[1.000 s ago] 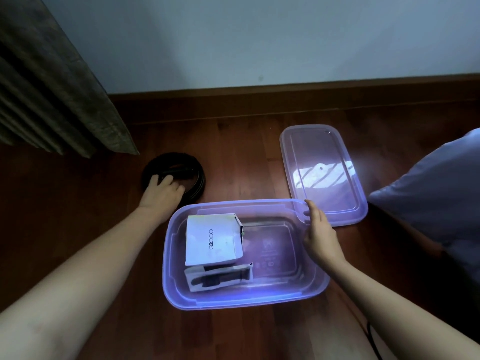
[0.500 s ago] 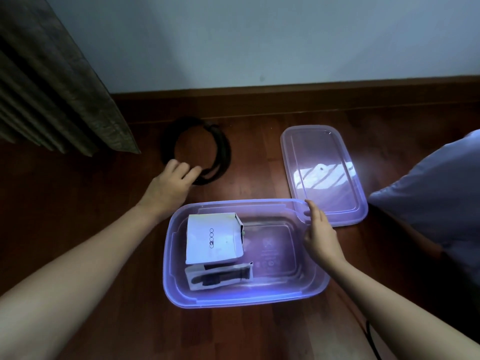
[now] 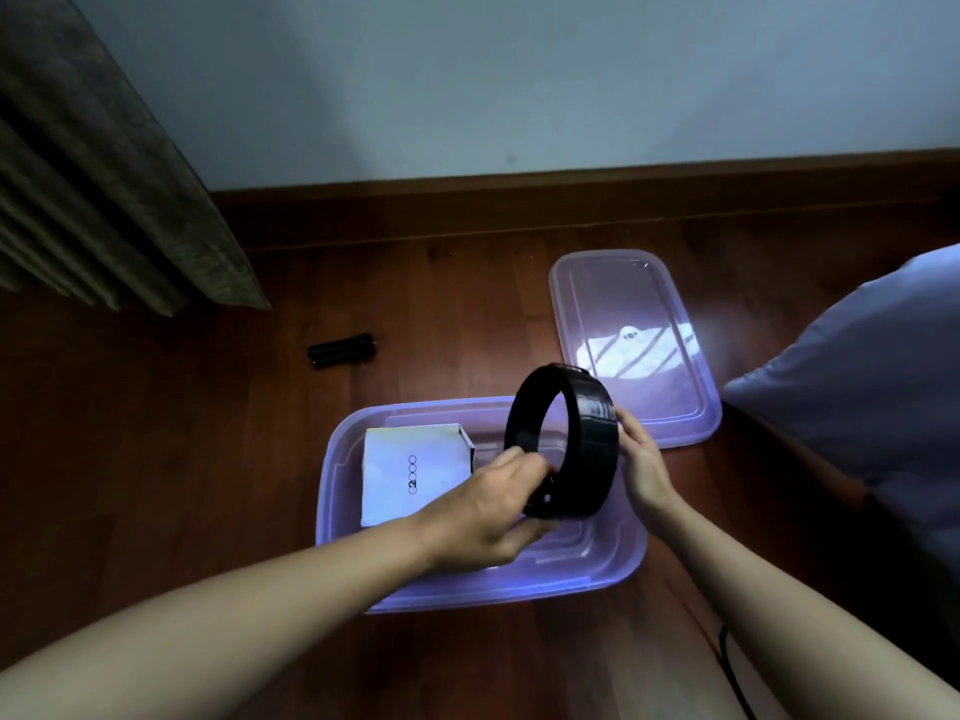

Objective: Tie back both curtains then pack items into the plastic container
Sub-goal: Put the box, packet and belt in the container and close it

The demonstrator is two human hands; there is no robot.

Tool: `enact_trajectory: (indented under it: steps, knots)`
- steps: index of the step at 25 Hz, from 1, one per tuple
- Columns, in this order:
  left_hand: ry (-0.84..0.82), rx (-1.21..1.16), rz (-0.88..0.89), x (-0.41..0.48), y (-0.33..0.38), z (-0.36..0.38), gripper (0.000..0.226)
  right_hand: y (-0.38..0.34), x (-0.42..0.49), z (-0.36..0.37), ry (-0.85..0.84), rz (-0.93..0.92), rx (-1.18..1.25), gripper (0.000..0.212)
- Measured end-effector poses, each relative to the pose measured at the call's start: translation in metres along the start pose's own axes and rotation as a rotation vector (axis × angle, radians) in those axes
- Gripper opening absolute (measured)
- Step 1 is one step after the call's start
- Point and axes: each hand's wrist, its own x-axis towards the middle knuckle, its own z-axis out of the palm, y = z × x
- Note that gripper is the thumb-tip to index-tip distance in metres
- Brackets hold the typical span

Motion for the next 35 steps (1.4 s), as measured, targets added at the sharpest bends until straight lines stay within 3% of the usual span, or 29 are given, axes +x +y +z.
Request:
enact_trajectory:
  steps: [5,7,11,14,16,18,20,22,24,25,28,32,35]
  knots:
    - [-0.285,0.351,-0.061,0.01,-0.007,0.016,0.015,-0.003,-0.001,0.0,0.001,0.002,0.029,0.036]
    - [-0.385,0.485,-0.134,0.011,0.0,0.025,0.023,-0.006,-0.002,0.002,-0.002,0.001,0.01,0.037]
    - [-0.327,0.679,-0.023,0.003,-0.004,0.042,0.032,-0.009,-0.006,0.003,0.01,-0.01,-0.035,0.037]
    - [-0.381,0.792,0.047,0.0,-0.017,0.048,0.012,-0.004,-0.006,0.003,0.001,-0.034,-0.128,0.029]
    - [-0.409,0.785,0.085,-0.003,-0.025,0.052,0.012,0.001,-0.005,0.002,0.009,-0.058,-0.213,0.027]
    - [-0.309,0.694,0.144,0.001,-0.024,0.047,0.015,0.002,-0.004,0.0,0.025,-0.077,-0.271,0.028]
    - [0.015,0.523,0.156,0.014,-0.017,0.025,0.016,0.002,-0.004,0.001,0.024,-0.083,-0.29,0.029]
    - [0.373,0.415,0.093,0.032,-0.018,-0.017,0.023,0.002,-0.004,0.001,0.019,-0.08,-0.301,0.03]
    - [0.545,0.399,-0.068,0.04,-0.042,-0.058,0.023,0.004,-0.003,0.001,0.027,-0.079,-0.321,0.03]
    - [0.534,0.406,-0.216,0.039,-0.061,-0.075,0.026,0.004,-0.002,0.001,0.032,-0.078,-0.326,0.03]
    - [0.252,0.404,-0.687,0.015,-0.124,-0.101,0.046,0.006,-0.002,0.0,0.034,-0.077,-0.325,0.03]
    - [-0.133,0.502,-0.881,-0.02,-0.166,-0.111,0.066,0.008,-0.001,0.0,0.034,-0.075,-0.332,0.03]
    - [-0.275,0.599,-0.938,-0.025,-0.17,-0.109,0.069,0.007,-0.002,0.0,0.039,-0.082,-0.325,0.026]
